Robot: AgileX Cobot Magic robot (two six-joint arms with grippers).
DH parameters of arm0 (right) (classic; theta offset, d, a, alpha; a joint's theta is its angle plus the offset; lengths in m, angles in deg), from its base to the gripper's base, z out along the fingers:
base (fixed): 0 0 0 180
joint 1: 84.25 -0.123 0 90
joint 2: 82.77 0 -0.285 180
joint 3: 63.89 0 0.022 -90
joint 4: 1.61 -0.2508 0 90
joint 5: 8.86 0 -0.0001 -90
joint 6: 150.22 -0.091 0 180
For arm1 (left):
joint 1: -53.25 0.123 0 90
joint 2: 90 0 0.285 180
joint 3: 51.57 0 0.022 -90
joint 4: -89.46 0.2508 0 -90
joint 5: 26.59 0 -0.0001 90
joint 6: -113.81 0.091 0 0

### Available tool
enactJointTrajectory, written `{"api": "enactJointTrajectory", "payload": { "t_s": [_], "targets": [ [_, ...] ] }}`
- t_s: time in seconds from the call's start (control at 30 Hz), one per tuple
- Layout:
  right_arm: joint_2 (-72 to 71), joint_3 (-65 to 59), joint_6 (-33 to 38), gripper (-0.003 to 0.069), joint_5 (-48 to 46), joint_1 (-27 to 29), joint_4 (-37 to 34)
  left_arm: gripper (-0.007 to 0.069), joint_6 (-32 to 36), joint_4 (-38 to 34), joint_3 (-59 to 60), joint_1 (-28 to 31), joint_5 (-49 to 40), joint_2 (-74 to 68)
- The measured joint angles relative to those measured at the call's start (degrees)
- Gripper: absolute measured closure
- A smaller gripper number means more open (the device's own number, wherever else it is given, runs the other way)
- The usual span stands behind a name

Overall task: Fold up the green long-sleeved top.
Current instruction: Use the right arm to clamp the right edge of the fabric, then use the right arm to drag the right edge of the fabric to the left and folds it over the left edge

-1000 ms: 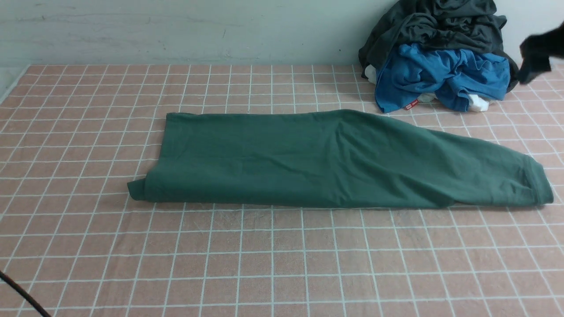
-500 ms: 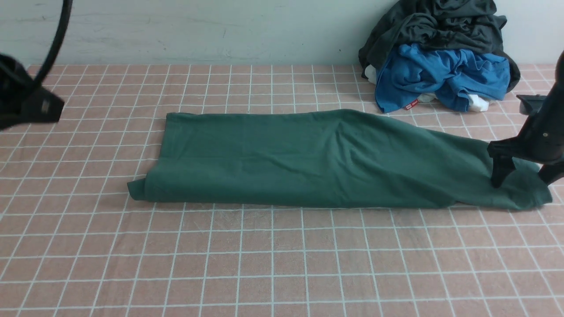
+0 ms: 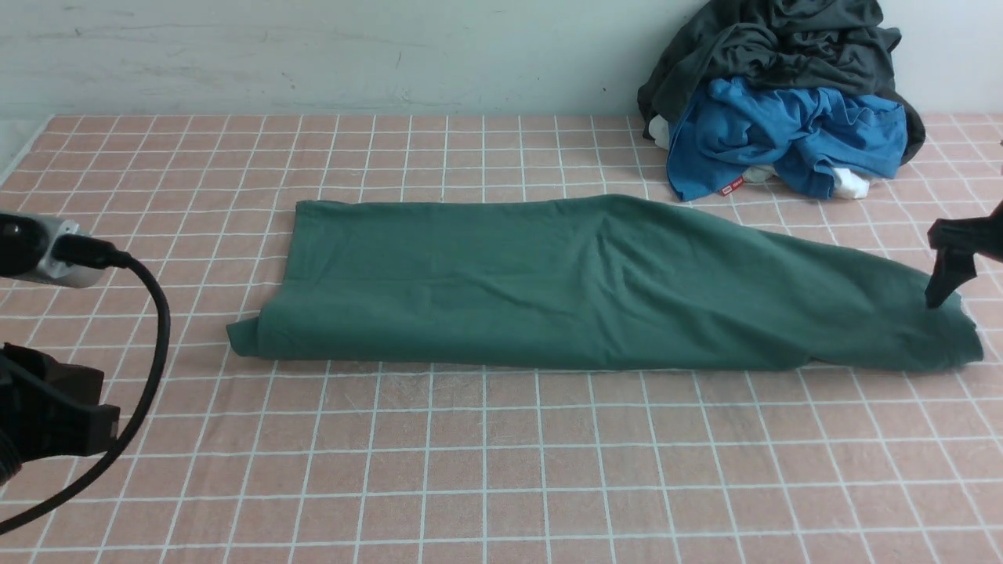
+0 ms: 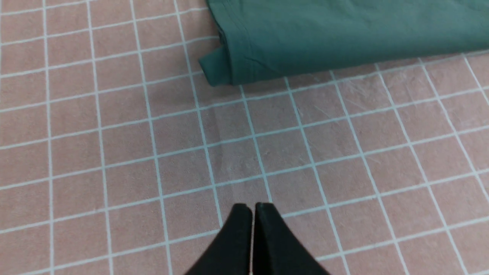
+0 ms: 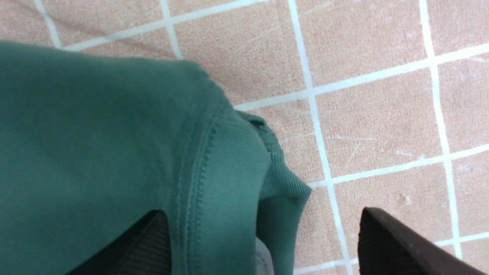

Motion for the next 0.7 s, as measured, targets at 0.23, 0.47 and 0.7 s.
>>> {"api": "enactJointTrajectory", "payload": {
  "t_s": [0.23, 0.47, 0.7],
  "targets": [
    [3.53, 0.19, 0.42, 0.019, 0.01, -0.69, -0.37, 0.0627, 0.0, -1.18, 1.54, 0.0, 4.52, 0.53],
    [3.47, 1.38, 5.03, 0.0484, -0.22, -1.53, -0.18, 0.0627, 0.0, -1.19, 1.54, 0.0, 5.07, 0.53],
    [-2.95, 8.13, 5.99, 0.0614, -0.88, -1.51, 4.14, 0.0627, 0.0, -3.58, 1.54, 0.0, 5.07, 0.53]
  ]
}}
